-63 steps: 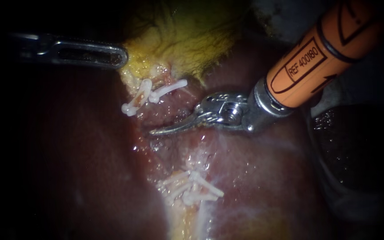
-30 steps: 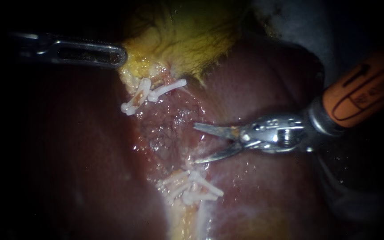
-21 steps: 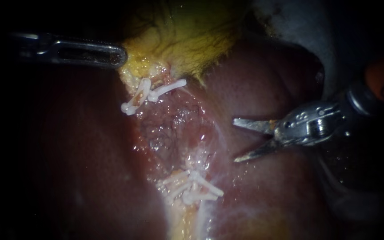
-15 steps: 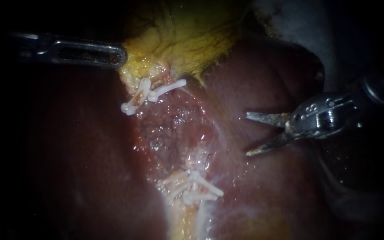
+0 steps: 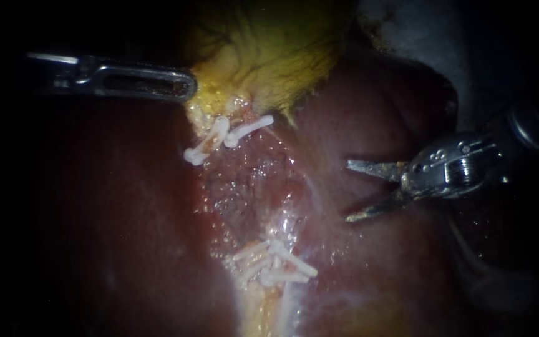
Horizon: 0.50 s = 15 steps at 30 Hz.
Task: Go back from the cut right tube
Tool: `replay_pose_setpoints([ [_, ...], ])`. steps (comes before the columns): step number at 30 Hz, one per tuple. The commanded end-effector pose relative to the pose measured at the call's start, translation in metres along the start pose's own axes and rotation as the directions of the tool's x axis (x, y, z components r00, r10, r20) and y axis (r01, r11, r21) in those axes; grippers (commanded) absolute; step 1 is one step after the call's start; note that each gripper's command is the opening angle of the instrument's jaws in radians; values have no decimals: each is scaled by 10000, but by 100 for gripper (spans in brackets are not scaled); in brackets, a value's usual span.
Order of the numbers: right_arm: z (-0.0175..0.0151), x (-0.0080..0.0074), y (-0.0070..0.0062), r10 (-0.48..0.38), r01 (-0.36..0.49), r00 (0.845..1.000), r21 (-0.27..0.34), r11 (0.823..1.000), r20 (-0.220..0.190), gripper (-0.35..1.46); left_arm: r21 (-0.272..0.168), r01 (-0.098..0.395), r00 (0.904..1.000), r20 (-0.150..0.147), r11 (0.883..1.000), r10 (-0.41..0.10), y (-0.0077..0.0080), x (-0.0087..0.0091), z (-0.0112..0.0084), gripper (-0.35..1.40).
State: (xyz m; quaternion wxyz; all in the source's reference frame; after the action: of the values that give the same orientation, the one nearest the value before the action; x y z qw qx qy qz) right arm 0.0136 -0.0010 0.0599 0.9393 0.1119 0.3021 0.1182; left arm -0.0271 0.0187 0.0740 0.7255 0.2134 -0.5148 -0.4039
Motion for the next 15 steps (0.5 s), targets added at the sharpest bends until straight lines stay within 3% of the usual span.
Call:
replay_pose_setpoints([
  [1,0,0,0,1,-1,10000,5,10000,-2,145,31,-20,10000,-88,10000,20,0,3,4,-35],
  [15,0,0,0,2,-2,10000,4,10000,-2,145,62,-45,9998,-184,10000,46,0,8,12,-35],
])
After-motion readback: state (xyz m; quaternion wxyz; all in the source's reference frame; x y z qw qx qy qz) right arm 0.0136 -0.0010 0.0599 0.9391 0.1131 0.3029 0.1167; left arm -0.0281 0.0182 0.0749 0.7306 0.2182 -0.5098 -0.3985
